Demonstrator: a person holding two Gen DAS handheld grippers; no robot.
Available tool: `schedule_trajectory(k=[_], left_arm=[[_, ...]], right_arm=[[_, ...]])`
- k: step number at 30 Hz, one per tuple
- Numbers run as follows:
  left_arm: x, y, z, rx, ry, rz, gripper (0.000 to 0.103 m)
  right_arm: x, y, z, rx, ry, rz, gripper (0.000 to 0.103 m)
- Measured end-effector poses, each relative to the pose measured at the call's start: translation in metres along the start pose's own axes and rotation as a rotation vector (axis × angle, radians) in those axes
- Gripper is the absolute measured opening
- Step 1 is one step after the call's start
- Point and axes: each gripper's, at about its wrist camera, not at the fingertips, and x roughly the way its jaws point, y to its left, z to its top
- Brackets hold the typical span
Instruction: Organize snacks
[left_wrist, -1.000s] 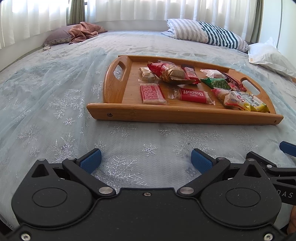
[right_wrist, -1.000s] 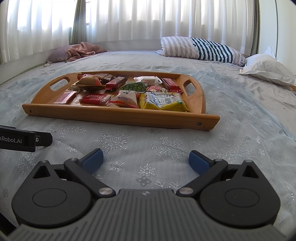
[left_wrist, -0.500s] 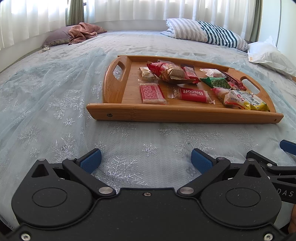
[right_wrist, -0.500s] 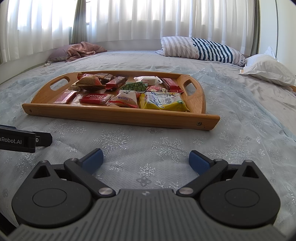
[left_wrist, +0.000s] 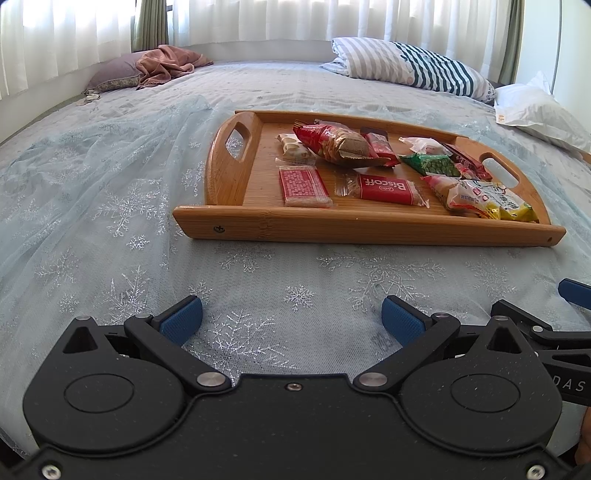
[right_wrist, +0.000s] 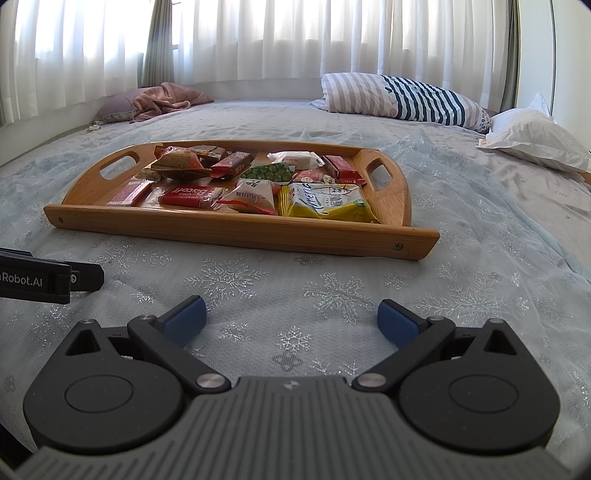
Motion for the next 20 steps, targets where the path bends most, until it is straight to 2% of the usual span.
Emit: schedule_trajectory(k=[20], left_arm=[[-0.0014, 0.001, -0.0004, 0.01, -0.015, -0.006, 0.103]], right_arm=[[-0.0001, 0.0001, 0.0004, 0.0, 0.001, 0.0, 0.103]])
